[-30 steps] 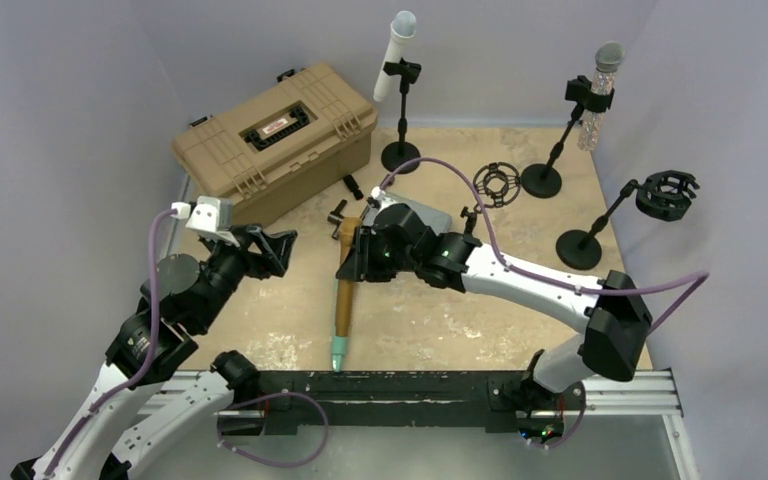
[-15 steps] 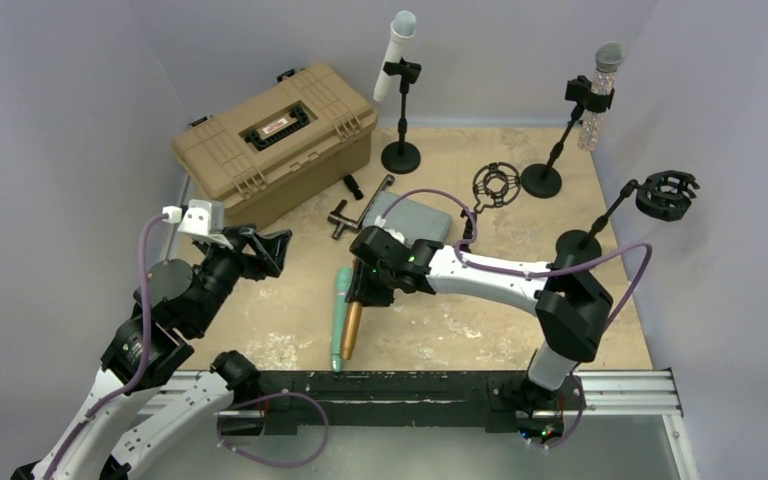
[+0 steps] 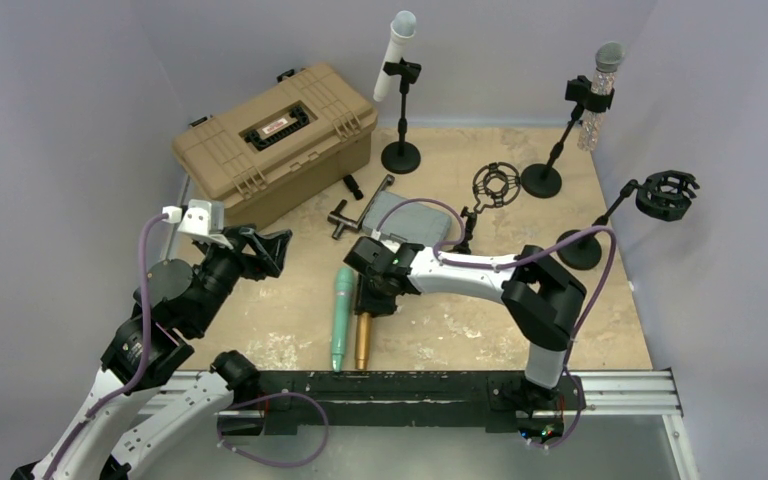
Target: Remove the microphone from the stand
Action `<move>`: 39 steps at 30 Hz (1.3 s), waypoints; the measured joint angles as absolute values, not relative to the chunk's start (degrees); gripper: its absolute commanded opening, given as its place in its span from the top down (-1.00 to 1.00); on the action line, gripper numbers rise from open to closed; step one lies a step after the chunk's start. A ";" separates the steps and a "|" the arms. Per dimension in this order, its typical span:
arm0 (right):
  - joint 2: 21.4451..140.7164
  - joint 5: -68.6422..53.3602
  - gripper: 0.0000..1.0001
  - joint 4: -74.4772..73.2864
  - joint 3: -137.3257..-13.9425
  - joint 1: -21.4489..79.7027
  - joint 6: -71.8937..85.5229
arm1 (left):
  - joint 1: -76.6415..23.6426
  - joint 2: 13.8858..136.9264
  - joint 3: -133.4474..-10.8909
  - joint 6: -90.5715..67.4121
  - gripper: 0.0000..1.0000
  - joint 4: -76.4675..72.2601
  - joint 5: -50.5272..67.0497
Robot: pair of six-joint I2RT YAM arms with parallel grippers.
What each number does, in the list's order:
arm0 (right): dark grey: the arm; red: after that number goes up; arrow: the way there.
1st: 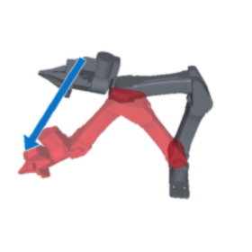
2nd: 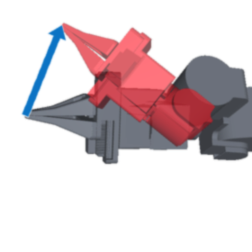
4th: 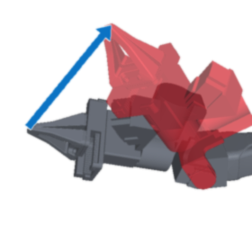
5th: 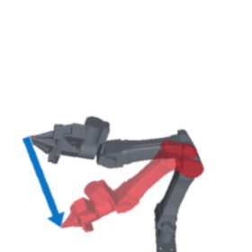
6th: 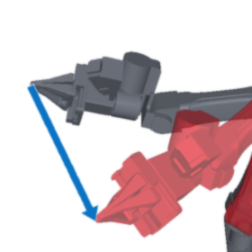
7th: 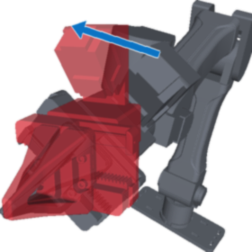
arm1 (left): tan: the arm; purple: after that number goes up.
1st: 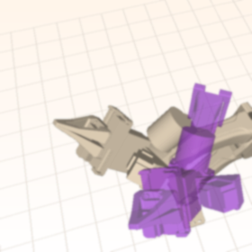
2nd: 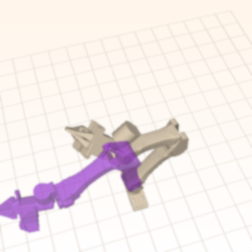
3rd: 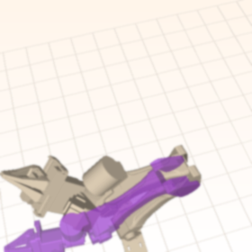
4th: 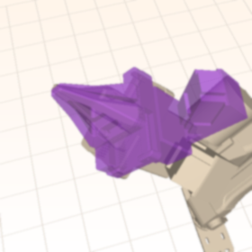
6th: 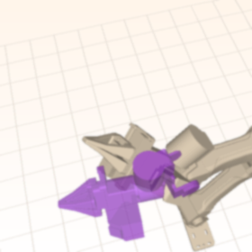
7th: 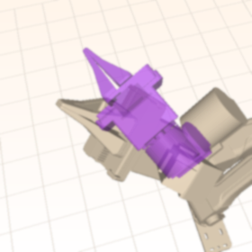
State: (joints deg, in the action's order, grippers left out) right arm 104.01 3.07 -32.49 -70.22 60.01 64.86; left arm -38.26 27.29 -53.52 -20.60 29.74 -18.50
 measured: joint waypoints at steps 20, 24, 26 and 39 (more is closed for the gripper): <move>106.87 3.70 0.08 -30.04 -70.37 59.99 64.75 | -38.24 27.29 -53.52 -20.60 -0.41 29.71 -18.46; 106.76 5.13 -0.05 -30.33 -70.35 59.99 64.88 | -38.26 27.29 -53.52 -20.60 -0.41 29.71 -18.46; 106.45 5.69 -0.10 -30.65 -70.35 59.99 64.86 | -38.24 27.29 -53.52 -20.60 -0.41 29.74 -18.46; 97.82 12.95 -0.32 -34.06 -75.90 59.99 57.60 | -38.24 27.31 -53.52 -20.58 -0.42 29.71 -18.46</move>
